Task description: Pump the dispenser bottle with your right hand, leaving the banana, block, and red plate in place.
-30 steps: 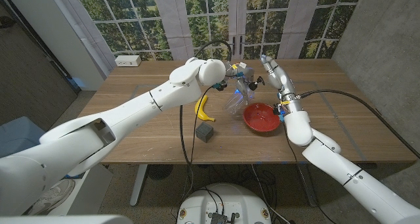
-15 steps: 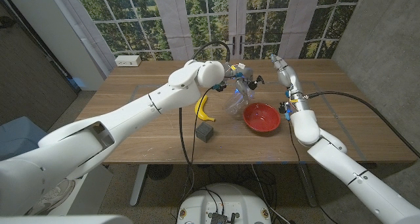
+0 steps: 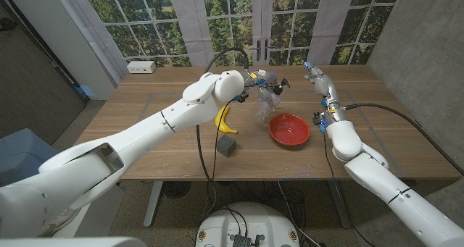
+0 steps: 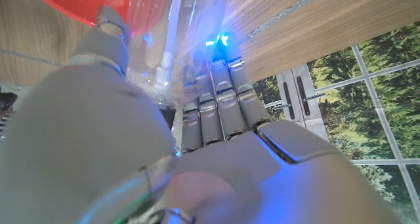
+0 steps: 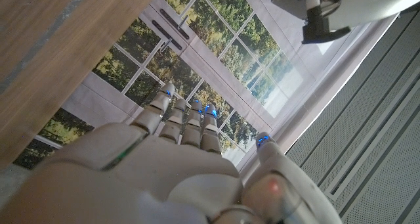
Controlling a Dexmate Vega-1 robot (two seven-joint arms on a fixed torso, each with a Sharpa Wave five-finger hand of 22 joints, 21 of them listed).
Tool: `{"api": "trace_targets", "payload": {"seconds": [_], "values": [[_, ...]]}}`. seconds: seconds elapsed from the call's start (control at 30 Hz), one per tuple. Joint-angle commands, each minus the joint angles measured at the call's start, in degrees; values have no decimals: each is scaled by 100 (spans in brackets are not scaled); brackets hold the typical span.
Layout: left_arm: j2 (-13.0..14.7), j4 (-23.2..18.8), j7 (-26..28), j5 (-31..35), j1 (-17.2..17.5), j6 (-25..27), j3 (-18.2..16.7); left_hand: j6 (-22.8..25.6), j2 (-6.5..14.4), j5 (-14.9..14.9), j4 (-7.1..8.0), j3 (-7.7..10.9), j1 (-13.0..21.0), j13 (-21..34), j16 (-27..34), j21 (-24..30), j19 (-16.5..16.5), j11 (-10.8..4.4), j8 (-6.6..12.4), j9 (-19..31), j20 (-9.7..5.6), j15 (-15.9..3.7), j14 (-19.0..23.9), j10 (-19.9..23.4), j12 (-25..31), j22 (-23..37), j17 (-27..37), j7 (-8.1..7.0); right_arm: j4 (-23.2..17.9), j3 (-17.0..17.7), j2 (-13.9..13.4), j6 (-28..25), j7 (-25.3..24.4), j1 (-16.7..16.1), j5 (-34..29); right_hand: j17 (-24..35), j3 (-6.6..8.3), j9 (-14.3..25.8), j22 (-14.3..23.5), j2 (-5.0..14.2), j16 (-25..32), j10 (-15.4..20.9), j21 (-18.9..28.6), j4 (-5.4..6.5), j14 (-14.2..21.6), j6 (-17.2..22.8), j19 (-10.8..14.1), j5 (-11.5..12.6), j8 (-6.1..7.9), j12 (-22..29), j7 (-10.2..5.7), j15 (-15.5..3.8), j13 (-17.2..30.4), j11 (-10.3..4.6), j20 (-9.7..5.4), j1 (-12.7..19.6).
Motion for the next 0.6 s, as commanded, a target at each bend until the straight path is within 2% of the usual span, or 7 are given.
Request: {"api": "trace_targets", "payload": {"seconds": [0.03,0.13,0.23,0.3,0.37,0.43,0.6], "values": [[32,-89,741,-178,443,64,-301,1002,1499,60,22,37,1436,249,60,60,-107,-1437,20,44,-742,-1937,1349,1385,31,8,1250,-1029,181,161,-28,199,399,22,678,25,11,10,16,190,54,52,24,-31,39,47,37,-27,17,31,9,-14,6,27,21,39],[39,-97,998,-278,575,6,-395,994,1501,61,20,36,1430,260,63,80,-118,-1429,18,61,-742,-1937,1352,1377,30,6,1262,-1033,171,168,-9,122,283,26,620,28,12,10,16,191,58,55,23,-36,42,55,38,-31,18,31,16,-4,6,28,20,42],[32,-104,1213,-367,681,3,-481,987,1502,62,17,36,1426,271,61,102,-127,-1436,17,78,-739,-1937,1347,1376,31,4,1273,-1030,285,178,-37,220,568,82,924,32,14,11,16,194,61,60,22,-42,40,66,42,-37,18,32,29,11,7,42,15,45],[40,-130,1143,-381,661,119,-465,990,1504,63,14,37,1422,281,61,121,-138,-1440,20,95,-739,-1937,1343,1378,32,2,1283,-1029,287,177,-43,178,538,91,919,36,16,12,17,197,64,68,21,-48,38,75,45,-43,17,35,33,13,8,50,15,48],[29,-124,1362,-484,787,67,-543,987,1503,65,11,37,1420,290,59,142,-144,-1416,20,110,-735,-1937,1339,1386,37,0,1293,-1029,358,188,-54,225,679,122,1083,39,18,12,17,198,66,69,21,-52,35,80,50,-47,16,34,37,9,9,52,12,50],[51,-150,1397,-516,808,93,-554,980,1502,67,8,38,1417,299,58,161,-154,-1438,18,125,-729,-1936,1335,1375,33,-2,1302,-1032,292,185,-50,77,466,108,929,42,19,13,17,199,69,68,19,-56,37,78,49,-51,13,34,32,14,9,55,13,51],[34,-166,1705,-675,966,103,-658,993,1486,74,1,35,1407,315,57,199,-155,-1449,26,153,-736,-1937,1334,1411,48,-9,1319,-1056,412,194,-43,78,549,158,1100,51,21,14,18,202,77,85,14,-65,37,104,45,-59,16,38,48,21,11,79,11,54]]}}
